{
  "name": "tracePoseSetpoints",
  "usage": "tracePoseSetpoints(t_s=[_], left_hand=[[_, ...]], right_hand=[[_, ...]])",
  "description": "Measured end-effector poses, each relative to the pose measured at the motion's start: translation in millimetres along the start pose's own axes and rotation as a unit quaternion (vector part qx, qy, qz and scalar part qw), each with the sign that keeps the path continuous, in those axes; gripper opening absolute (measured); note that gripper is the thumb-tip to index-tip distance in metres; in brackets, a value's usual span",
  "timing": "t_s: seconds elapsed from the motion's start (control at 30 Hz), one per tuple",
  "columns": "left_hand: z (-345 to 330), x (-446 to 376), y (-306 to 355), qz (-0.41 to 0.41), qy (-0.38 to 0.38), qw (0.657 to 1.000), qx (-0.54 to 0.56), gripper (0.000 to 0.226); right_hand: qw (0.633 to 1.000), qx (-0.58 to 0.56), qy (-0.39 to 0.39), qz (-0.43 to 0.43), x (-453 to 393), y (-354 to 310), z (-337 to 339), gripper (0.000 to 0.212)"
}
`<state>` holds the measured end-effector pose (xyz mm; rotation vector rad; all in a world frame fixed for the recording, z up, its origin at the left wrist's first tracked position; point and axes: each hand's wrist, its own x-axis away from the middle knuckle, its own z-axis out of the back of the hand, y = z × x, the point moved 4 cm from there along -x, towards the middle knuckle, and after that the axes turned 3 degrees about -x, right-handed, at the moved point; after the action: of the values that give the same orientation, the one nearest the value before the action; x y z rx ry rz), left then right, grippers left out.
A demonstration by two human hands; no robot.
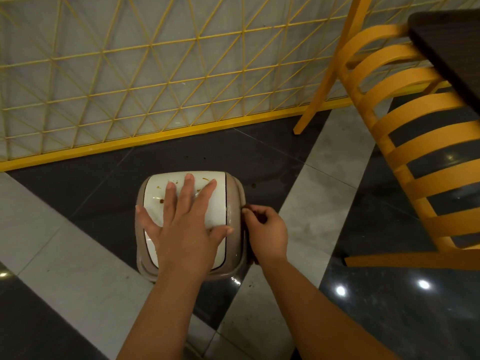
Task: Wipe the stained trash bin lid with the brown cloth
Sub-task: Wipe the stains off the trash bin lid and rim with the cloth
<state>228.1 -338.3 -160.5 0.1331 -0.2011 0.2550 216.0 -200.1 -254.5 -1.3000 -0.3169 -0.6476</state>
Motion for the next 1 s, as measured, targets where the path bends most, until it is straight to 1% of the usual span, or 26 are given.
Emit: tracePoseSetpoints(t_s=[0.1,0.2,0.3,0.4,0.47,0.53,0.63,0.7,0.77,0.87,1.0], left_hand=[[0,-2,1,0.017,0.002,1.0,-0.003,0.083],[0,-4,3,0.02,0.005,1.0,-0.008,0.083],[0,-3,4,0.018,0.014,1.0,-0.013,0.082],[0,-1,3,0.019,0.018,0.999,-0.024,0.081],[0,-1,0,0.017,0.024,0.999,-0.026,0.081],[-1,-1,-3,0.005,0.018,0.999,-0.029,0.082],[0,-2,-7,-0.009,-0.011,0.999,-0.038,0.092],[1,-1,-7,-0.016,-0.023,0.998,-0.053,0.099],[0,0,-7,-0.022,-0.023,0.998,-0.062,0.102],[-2,-1,-8,-0.022,-0.018,0.998,-0.06,0.103],[-3,-3,-7,-0.009,-0.011,0.998,-0.06,0.102]], right_hand=[[1.0,-0.014,0.012,-0.007,10,12,-3,0.015],[0.999,-0.026,0.031,-0.028,41,43,2,0.016],[0.998,-0.029,0.014,-0.054,62,60,8,0.018],[0.998,0.001,-0.016,-0.059,56,52,18,0.014],[0.997,-0.038,-0.008,-0.06,48,41,27,0.009],[0.994,-0.093,0.006,-0.058,47,32,29,0.011],[0.992,-0.126,-0.01,-0.03,58,30,23,0.017],[0.993,-0.113,-0.023,0.01,66,32,20,0.016],[0.994,-0.098,-0.023,0.039,68,29,19,0.024],[0.99,-0.104,-0.048,0.084,53,5,9,0.029],[0.986,-0.103,-0.056,0.121,21,-36,-3,0.028]])
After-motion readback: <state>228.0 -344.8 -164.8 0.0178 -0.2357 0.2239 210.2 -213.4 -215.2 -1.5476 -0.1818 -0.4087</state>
